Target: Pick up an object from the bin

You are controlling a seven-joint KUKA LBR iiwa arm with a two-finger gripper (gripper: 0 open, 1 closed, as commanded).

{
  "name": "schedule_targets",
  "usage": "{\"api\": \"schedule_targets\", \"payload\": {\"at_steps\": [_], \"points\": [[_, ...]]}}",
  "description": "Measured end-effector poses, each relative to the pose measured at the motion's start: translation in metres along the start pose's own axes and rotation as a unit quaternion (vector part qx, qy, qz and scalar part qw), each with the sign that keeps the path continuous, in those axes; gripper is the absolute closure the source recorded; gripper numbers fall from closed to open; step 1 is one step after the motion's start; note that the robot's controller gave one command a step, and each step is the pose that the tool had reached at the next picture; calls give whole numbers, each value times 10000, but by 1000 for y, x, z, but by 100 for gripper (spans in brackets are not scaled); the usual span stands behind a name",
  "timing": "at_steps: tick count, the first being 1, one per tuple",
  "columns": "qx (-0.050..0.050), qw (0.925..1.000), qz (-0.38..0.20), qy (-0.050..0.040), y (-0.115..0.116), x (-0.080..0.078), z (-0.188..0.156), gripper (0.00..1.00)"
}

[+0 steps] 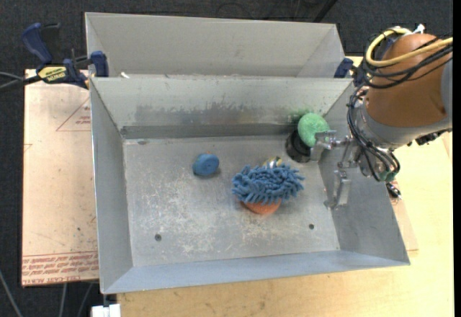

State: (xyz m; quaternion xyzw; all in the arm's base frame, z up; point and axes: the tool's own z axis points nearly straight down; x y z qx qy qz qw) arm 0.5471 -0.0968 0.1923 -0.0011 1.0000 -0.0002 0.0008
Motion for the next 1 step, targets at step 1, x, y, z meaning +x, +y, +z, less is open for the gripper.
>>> {"api": "schedule_targets", "payload": {"at_steps": [1], "points": [[8,9999,-106,-43,29,-3,47,0]]}}
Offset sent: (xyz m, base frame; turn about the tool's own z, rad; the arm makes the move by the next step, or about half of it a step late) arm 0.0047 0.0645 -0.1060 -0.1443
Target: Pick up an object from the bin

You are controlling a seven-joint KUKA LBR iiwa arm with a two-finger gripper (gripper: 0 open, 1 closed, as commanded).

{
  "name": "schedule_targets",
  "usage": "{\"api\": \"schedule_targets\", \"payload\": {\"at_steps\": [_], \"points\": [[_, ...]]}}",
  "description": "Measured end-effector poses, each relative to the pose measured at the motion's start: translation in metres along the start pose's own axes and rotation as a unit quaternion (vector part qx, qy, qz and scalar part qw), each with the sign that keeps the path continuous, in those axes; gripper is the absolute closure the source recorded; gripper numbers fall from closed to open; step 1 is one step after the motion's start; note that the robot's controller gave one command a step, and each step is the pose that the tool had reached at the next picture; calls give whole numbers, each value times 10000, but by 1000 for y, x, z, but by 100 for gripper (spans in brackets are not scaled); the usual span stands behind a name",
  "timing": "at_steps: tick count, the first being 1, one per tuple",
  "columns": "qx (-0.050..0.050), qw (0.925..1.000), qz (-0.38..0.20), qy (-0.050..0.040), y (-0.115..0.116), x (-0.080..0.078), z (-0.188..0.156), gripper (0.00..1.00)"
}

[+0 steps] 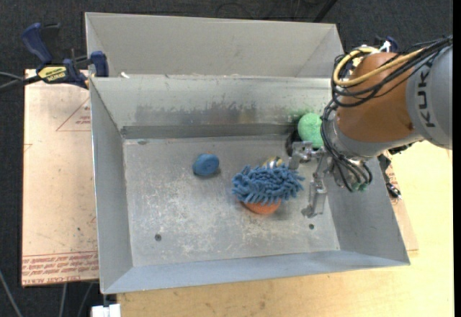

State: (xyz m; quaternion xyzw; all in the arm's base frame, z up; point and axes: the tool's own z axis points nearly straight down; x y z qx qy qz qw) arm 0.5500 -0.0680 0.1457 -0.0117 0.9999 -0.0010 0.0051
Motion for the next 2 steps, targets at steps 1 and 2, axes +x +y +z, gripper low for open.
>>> {"api": "schedule_targets", "payload": {"at_steps": [1,2], "points": [[-13,9986,-536,27,29,-2,48,0],[0,9848,1735,-7,58,18,75,100]]}}
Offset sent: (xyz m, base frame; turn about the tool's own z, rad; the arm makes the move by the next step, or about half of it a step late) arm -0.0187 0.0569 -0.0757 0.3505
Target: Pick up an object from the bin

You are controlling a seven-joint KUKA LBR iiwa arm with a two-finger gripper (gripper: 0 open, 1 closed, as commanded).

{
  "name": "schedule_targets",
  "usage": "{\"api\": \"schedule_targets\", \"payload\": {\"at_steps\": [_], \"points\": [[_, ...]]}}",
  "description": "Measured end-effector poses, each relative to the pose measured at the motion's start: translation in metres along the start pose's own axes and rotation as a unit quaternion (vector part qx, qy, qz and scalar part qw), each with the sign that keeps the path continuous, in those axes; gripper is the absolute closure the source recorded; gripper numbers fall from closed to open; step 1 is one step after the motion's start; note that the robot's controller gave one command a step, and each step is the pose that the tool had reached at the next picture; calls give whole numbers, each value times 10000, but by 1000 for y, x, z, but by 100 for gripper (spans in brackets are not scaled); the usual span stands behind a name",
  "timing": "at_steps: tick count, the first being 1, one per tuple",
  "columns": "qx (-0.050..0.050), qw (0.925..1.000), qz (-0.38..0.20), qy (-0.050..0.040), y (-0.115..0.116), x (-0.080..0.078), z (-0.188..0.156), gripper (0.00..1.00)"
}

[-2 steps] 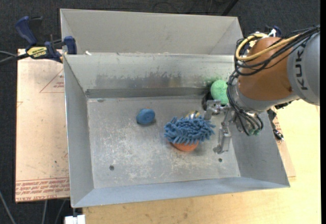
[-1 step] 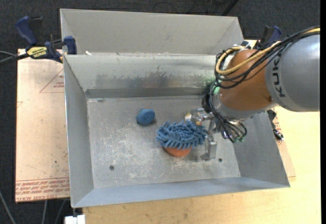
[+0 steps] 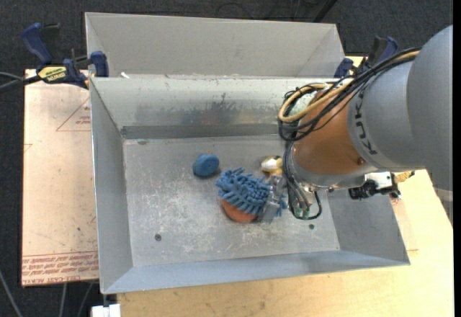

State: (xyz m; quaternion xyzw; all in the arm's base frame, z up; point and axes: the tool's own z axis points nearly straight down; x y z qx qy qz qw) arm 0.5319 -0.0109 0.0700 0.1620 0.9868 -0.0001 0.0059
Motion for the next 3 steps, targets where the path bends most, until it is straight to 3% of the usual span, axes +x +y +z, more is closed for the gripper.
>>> {"api": "schedule_targets", "payload": {"at_steps": [1,2,3], "points": [[-1,10000,-2,0,0,0,0,100],[-3,9997,262,-11,12,-18,-120,100],[-3,9997,263,-9,12,-18,-120,100]]}}
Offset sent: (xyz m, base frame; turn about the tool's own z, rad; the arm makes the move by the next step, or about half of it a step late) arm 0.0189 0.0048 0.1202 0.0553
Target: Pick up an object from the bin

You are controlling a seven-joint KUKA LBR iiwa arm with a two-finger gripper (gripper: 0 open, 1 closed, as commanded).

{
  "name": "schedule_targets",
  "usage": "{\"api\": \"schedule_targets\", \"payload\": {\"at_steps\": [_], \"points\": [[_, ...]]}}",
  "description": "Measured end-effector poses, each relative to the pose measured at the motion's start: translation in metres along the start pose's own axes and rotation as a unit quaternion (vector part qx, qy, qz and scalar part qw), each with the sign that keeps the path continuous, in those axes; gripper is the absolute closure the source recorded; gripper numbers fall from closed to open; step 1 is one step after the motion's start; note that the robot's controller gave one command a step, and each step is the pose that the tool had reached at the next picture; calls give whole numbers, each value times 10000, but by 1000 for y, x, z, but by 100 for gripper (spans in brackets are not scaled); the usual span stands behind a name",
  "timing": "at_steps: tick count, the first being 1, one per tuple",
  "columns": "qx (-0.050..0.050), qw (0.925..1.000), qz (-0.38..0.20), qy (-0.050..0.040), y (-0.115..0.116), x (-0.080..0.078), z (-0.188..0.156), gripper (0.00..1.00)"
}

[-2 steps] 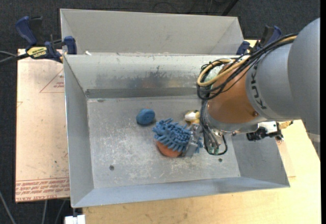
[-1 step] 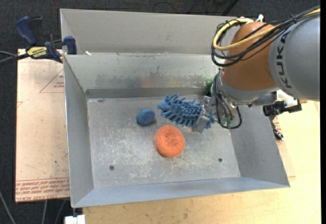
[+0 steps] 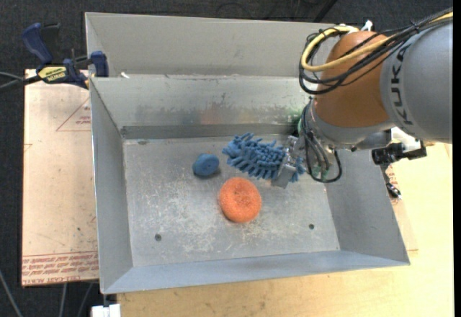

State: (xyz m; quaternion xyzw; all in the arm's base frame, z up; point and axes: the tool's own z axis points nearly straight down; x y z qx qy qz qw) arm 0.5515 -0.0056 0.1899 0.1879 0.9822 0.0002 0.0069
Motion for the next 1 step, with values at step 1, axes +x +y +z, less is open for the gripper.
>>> {"api": "schedule_targets", "payload": {"at_steps": [1], "points": [[-4,9999,148,-15,-3,-1,-90,100]]}}
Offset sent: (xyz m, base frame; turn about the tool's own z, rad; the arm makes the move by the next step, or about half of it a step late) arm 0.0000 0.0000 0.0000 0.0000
